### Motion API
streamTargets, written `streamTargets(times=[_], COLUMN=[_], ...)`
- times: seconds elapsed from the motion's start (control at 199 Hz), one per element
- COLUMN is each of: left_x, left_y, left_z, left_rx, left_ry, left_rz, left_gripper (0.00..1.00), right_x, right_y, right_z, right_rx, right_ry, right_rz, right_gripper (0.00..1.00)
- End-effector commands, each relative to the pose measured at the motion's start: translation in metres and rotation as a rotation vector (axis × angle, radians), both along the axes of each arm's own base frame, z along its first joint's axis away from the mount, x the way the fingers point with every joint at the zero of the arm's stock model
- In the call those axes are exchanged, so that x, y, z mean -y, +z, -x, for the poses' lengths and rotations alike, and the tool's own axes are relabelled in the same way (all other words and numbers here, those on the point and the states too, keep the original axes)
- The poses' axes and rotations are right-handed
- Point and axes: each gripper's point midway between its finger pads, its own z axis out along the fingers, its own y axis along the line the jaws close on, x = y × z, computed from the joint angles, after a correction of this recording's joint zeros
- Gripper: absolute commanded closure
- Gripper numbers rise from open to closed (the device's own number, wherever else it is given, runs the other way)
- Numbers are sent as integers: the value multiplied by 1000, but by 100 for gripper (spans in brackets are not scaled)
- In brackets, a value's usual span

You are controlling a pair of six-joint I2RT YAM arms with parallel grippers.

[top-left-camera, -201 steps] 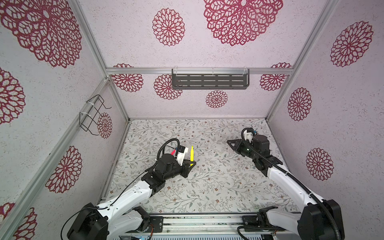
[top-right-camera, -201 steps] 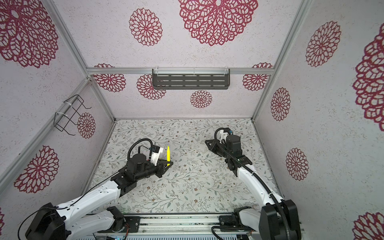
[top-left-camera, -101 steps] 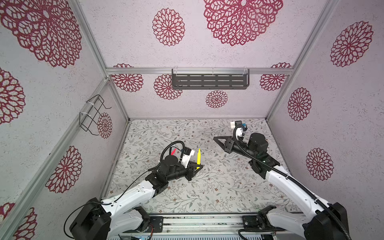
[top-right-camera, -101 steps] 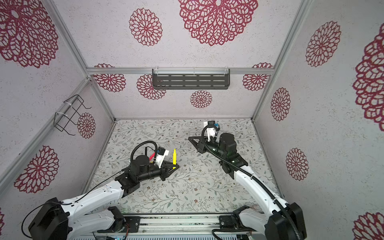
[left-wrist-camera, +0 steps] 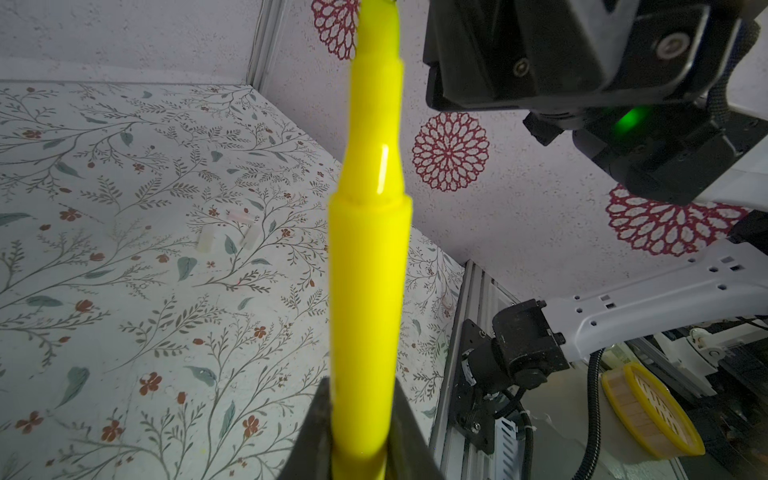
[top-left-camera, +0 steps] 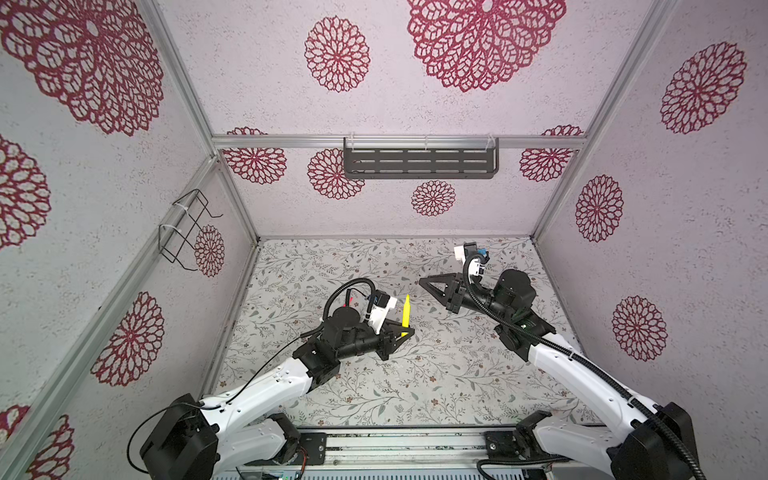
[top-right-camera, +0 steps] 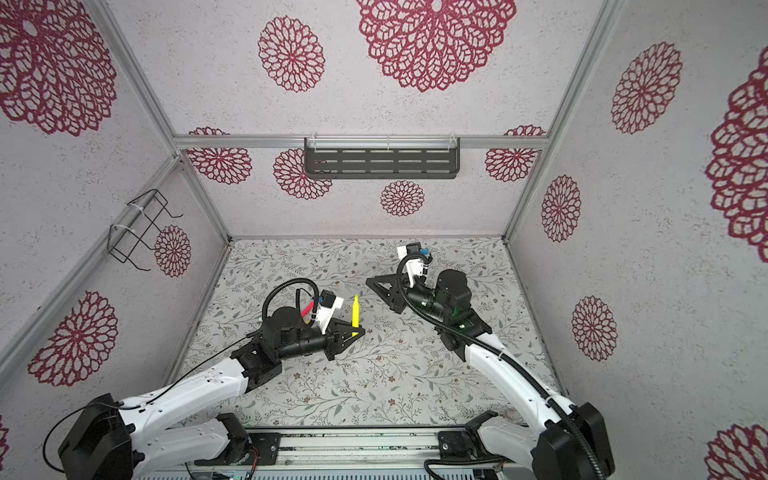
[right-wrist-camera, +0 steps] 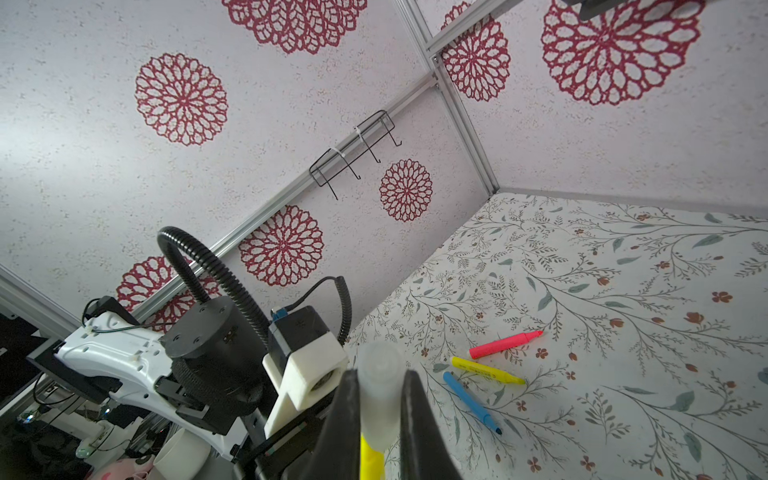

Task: Insert the pens into the pen caps
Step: 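Carry the cap toward the left gripper and lower it onto the highlighter tip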

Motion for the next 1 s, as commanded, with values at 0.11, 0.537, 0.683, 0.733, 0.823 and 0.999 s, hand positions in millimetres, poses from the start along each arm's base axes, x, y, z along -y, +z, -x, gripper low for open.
streamTargets(times=[0.11, 0.537, 0.683, 0.733, 0.823, 0.999], left_x=[10, 13, 14, 14, 14, 14], left_y=[9, 11, 12, 12, 12, 14], left_z=[4, 4, 3, 3, 2, 3], left_rx=[25, 30, 35, 34, 34, 41], left_ry=[-32, -34, -31, -32, -31, -30], left_rz=[0, -12, -14, -14, -19, -19], left_gripper=[100, 100, 100, 100, 100, 100], right_x=[-4, -9, -11, -10, -11, -12], right_y=[18, 12, 11, 12, 12, 11], right_z=[13, 14, 16, 16, 16, 18], right_rx=[98, 99, 99, 99, 101, 100], right_ry=[35, 31, 37, 33, 34, 45], right_rz=[-2, 38, 41, 40, 42, 45], right_gripper=[100, 100, 100, 100, 100, 100])
